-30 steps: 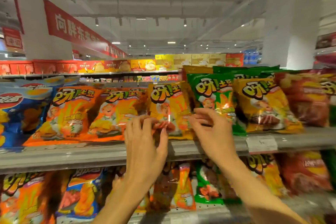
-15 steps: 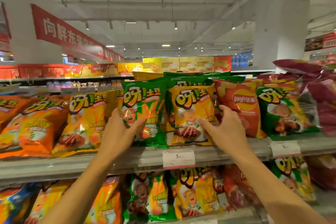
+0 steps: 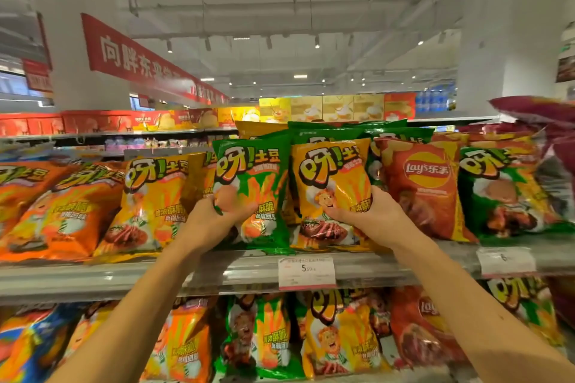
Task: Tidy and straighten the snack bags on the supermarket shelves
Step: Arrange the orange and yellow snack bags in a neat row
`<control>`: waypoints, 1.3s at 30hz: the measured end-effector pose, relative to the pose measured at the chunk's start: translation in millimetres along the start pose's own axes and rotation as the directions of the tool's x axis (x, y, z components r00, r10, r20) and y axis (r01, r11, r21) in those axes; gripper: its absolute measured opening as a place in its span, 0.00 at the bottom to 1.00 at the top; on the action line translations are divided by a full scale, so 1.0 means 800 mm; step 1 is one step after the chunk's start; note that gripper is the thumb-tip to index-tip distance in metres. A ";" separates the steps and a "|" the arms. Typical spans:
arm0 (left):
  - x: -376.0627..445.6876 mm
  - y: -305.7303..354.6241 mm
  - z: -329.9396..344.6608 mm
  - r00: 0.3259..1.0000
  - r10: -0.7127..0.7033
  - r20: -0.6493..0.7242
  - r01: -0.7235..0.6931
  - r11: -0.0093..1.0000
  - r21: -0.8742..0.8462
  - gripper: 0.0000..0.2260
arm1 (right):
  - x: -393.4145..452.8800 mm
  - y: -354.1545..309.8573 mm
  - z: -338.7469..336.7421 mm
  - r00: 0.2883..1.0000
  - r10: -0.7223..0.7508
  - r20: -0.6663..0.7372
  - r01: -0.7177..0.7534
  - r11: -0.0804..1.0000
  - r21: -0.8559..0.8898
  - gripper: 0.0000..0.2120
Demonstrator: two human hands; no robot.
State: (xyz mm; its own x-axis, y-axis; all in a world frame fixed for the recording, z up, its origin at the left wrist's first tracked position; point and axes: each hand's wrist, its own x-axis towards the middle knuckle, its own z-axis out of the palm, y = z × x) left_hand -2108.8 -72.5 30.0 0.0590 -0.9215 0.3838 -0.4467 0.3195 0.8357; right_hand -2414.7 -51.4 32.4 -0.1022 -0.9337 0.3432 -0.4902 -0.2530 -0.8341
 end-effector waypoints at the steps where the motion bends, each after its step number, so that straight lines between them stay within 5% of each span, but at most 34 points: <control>1: 0.000 0.002 0.000 1.000 0.004 -0.010 -0.004 1.000 -0.029 0.27 | -0.003 0.001 -0.001 0.999 -0.028 -0.024 0.028 1.000 -0.005 0.36; 5: -0.003 0.014 0.006 0.998 0.062 0.012 -0.060 0.986 -0.159 0.24 | -0.015 -0.006 -0.016 0.972 -0.146 -0.184 0.143 0.989 -0.033 0.34; 10: 0.000 0.043 0.045 0.988 0.099 -0.121 -0.117 0.981 -0.156 0.26 | -0.037 -0.018 -0.059 0.931 -0.183 -0.317 0.204 0.978 0.035 0.41; 17: -0.003 0.079 0.136 0.989 0.151 -0.009 -0.151 0.986 -0.068 0.20 | -0.062 -0.001 -0.100 0.901 -0.135 -0.412 0.192 0.976 0.100 0.39; 26: 0.000 0.095 0.186 0.996 0.070 0.051 -0.075 0.992 0.102 0.36 | -0.081 0.009 -0.104 0.900 -0.103 -0.423 0.172 0.977 0.129 0.38; 30: -0.006 0.090 0.160 0.981 0.077 0.178 -0.098 0.989 0.110 0.29 | -0.078 -0.009 -0.077 0.915 -0.134 -0.381 0.193 0.974 0.122 0.35; 33: -0.024 0.070 0.109 0.961 0.212 0.178 -0.252 0.935 0.248 0.20 | -0.074 -0.030 -0.043 0.920 -0.170 -0.354 0.229 0.964 0.132 0.30; 36: -0.057 0.034 0.050 0.940 0.339 0.041 -0.322 0.839 0.438 0.17 | -0.067 -0.053 0.000 0.927 -0.199 -0.320 0.255 0.956 0.145 0.31; 39: -0.091 -0.005 0.001 0.880 0.471 -0.053 -0.312 0.659 0.684 0.13 | -0.060 -0.073 0.048 0.927 -0.240 -0.287 0.287 0.948 0.135 0.31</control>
State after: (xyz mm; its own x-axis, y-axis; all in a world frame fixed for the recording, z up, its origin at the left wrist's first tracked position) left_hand -2112.3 -7.1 -1.5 -0.1113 -0.6489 0.7527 -0.9238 0.3469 0.1624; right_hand -2348.0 -1.2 48.0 -0.2256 -0.7325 0.6423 -0.3774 -0.5421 -0.7508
